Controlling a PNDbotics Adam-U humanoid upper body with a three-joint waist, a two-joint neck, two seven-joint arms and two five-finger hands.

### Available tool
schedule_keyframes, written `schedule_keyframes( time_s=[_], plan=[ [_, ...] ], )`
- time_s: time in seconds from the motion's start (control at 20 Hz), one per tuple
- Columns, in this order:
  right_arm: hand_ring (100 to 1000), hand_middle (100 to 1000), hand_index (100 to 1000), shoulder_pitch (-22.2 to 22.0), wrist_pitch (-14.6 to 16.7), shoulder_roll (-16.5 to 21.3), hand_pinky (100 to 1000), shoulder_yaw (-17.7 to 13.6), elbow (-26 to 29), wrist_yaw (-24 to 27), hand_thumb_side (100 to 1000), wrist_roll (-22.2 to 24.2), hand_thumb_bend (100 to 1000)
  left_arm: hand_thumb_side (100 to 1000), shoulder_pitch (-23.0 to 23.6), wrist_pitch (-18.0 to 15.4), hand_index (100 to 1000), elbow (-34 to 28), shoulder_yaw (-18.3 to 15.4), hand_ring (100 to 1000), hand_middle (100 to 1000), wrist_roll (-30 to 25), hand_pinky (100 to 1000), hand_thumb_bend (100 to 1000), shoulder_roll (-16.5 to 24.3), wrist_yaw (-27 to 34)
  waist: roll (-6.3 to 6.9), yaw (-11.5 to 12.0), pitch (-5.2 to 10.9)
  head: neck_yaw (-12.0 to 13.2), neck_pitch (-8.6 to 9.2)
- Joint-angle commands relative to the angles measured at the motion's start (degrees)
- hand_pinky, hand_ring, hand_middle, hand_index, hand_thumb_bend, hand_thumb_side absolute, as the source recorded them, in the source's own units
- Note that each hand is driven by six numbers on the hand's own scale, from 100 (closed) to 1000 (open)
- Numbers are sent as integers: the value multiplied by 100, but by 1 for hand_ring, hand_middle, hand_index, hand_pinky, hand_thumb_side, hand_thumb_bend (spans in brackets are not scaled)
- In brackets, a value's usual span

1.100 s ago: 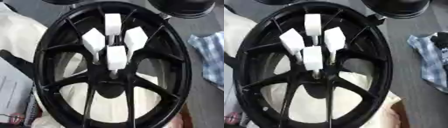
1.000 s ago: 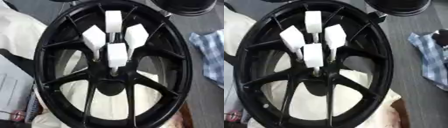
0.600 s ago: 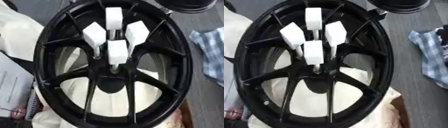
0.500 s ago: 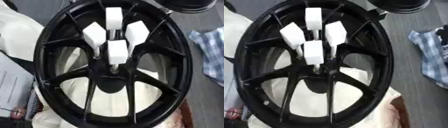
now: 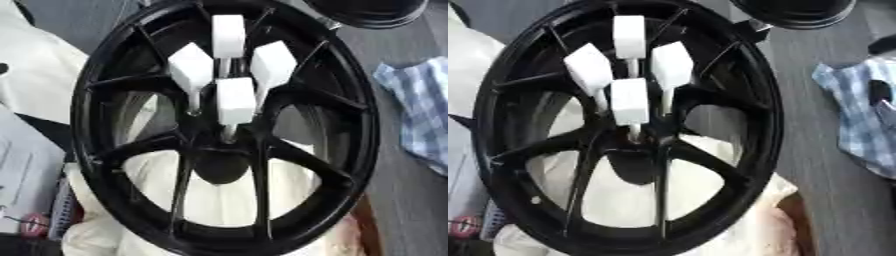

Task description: Pull the pin out of the wheel hub.

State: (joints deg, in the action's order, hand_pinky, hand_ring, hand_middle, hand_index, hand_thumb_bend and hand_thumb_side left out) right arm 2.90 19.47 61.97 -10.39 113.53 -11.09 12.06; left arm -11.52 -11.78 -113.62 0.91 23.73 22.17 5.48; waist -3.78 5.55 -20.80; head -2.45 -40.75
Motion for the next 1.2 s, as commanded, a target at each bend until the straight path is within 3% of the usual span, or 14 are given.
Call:
schedule_keyframes(
  time_s=[0.05,0.15,0.25,0.6,0.75,1.15,1.2],
  plan=[
    [860,759,820,254,130,626,888,77,106,-119,248,1067,100,714,-2,15,776,-97,26,767,581,-37,670,100,163,9,-5,14,160,-29,-17],
    [860,764,823,506,90,784,887,152,106,-48,267,1681,100,714,-3,24,776,-97,38,767,581,-55,669,100,171,15,-25,32,173,-57,-16],
    [860,764,821,772,35,874,886,219,106,85,259,2011,100,715,-4,36,776,-97,50,768,581,-69,669,100,171,26,-43,51,177,-78,-5],
    [859,763,818,1574,-97,1079,884,547,106,470,245,2412,100,717,-23,67,775,-97,93,768,581,-110,669,100,181,57,-106,159,195,-181,-36],
    [858,759,815,1891,-252,1063,878,708,106,658,236,2411,100,717,-30,76,775,-97,107,768,582,-131,669,100,174,77,-119,210,209,-240,-35],
    [860,748,808,2533,-1239,908,876,1355,106,723,221,1969,100,718,-60,101,775,-97,147,768,582,-188,669,100,159,143,-153,374,259,-380,-63],
    [862,747,808,2579,-1364,893,879,1440,106,744,254,1925,100,718,-69,106,775,-97,156,768,582,-200,669,100,158,151,-163,392,261,-391,-69]
  ],
)
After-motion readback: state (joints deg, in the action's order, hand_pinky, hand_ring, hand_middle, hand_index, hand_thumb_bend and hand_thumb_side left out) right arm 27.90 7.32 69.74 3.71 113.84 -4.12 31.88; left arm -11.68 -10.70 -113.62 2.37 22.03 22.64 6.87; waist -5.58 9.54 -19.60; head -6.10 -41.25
